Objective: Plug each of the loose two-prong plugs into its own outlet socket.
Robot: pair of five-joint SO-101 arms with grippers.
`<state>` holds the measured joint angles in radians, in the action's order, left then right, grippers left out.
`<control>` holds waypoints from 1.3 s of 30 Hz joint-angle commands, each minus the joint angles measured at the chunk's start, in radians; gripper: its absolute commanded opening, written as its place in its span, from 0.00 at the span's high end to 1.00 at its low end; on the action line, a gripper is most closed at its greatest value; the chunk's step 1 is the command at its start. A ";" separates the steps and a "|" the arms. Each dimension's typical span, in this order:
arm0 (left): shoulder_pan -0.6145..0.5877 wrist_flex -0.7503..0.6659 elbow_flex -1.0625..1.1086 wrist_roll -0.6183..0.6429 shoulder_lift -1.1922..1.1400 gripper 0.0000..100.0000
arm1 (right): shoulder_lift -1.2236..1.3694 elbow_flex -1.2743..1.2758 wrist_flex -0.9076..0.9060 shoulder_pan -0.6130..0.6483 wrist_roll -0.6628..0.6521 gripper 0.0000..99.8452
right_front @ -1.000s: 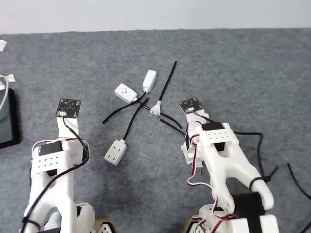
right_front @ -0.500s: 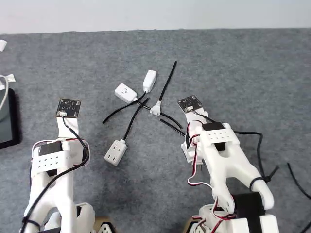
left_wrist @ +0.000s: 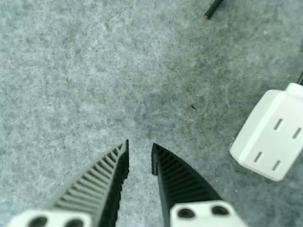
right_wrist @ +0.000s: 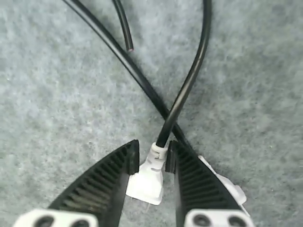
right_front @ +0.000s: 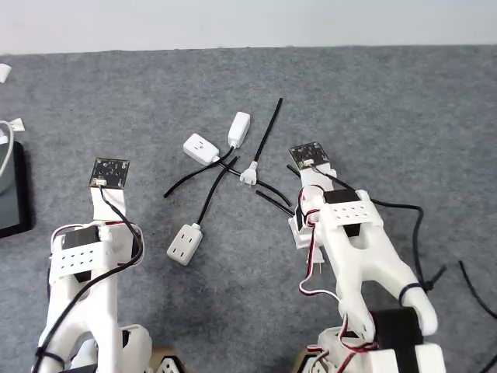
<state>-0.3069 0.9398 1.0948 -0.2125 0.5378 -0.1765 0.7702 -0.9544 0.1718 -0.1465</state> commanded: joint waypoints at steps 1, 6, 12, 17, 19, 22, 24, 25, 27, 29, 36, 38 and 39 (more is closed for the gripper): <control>-0.003 -0.025 -0.002 -0.009 -0.002 0.99 | 0.004 -0.055 -0.007 -0.002 0.011 0.88; -0.003 -0.025 -0.002 -0.009 -0.002 0.99 | 0.021 -0.041 -0.007 -0.004 0.009 0.88; -0.003 -0.025 -0.002 -0.009 -0.002 0.99 | 0.107 -0.084 -0.016 -0.004 -0.020 0.89; -0.003 -0.025 -0.002 -0.009 -0.002 0.99 | 0.108 -0.092 -0.028 -0.004 -0.021 0.98; -0.003 -0.025 -0.002 -0.009 -0.002 0.99 | 0.108 -0.094 -0.031 -0.004 -0.023 0.99; -0.003 -0.025 -0.002 -0.009 -0.002 0.99 | 0.107 -0.094 -0.035 -0.004 -0.025 0.99; 0.000 -0.023 -0.002 -0.009 -0.002 0.99 | 0.105 -0.094 -0.036 -0.004 -0.025 0.99; 0.011 -0.021 -0.001 -0.009 -0.002 0.99 | 0.099 -0.094 -0.036 -0.004 -0.026 0.99; 0.025 -0.018 0.001 -0.009 -0.002 0.99 | 0.071 -0.094 -0.047 -0.004 -0.026 0.99; 0.028 -0.021 0.008 -0.009 0.002 0.99 | 0.035 -0.094 -0.070 -0.012 -0.026 0.99; 0.028 -0.023 0.008 -0.009 0.002 0.99 | 0.002 -0.092 -0.076 -0.051 -0.052 0.93; 0.028 -0.023 0.008 -0.009 0.000 0.99 | 0.002 -0.092 -0.076 -0.044 -0.057 0.88; 0.028 -0.023 0.008 -0.009 0.000 0.99 | 0.002 -0.092 -0.074 -0.042 -0.058 0.87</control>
<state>-0.2885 0.9398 1.1116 -0.2125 0.5378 -0.1227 0.7334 -1.0188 0.1366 -0.1864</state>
